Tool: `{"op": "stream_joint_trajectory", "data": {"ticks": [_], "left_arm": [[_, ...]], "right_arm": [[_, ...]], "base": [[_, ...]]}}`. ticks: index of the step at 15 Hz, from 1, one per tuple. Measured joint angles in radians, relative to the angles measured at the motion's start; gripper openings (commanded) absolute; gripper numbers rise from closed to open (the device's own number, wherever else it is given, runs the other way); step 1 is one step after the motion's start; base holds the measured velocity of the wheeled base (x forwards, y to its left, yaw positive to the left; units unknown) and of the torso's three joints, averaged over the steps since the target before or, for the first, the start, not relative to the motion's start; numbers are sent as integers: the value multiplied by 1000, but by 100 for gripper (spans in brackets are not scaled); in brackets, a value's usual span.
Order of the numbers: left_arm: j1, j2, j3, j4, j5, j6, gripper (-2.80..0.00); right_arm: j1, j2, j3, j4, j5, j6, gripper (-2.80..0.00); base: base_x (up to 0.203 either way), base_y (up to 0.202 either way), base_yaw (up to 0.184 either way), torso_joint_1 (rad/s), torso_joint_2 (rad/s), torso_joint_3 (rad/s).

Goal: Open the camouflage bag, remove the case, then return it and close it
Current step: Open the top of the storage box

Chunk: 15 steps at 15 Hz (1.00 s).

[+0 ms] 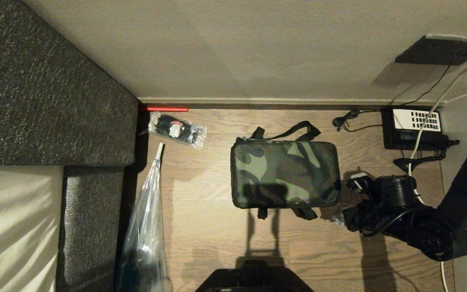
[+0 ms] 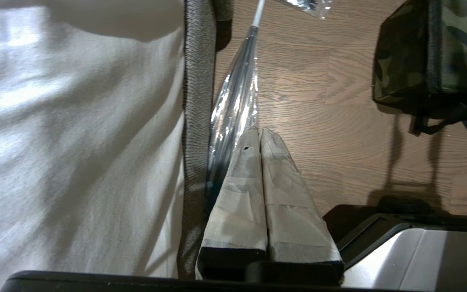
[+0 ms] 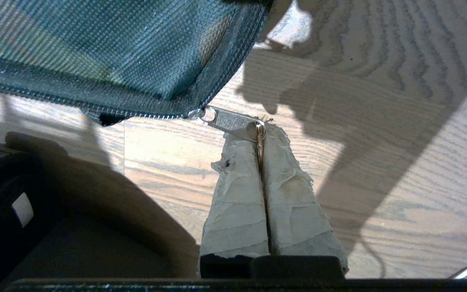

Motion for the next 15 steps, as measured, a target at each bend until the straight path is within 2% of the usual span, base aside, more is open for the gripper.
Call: {"op": "stream_joint_trajectory", "data": {"ticks": [5,11,15], "left_arm": [[0,0,1,0,0,0,-280],[1,0,0,0,0,0,-280],[1,0,0,0,1,0,-280]], "right_arm": [[-46,4,-52,44,12,-27,-280],[-53,-12,-113,105,12,-23,-280],[-43,-53,-136,173,72,-19,-280]], "base": [[0,0,0,0,0,0],[0,0,0,0,0,0],[0,0,0,0,0,0]]}}
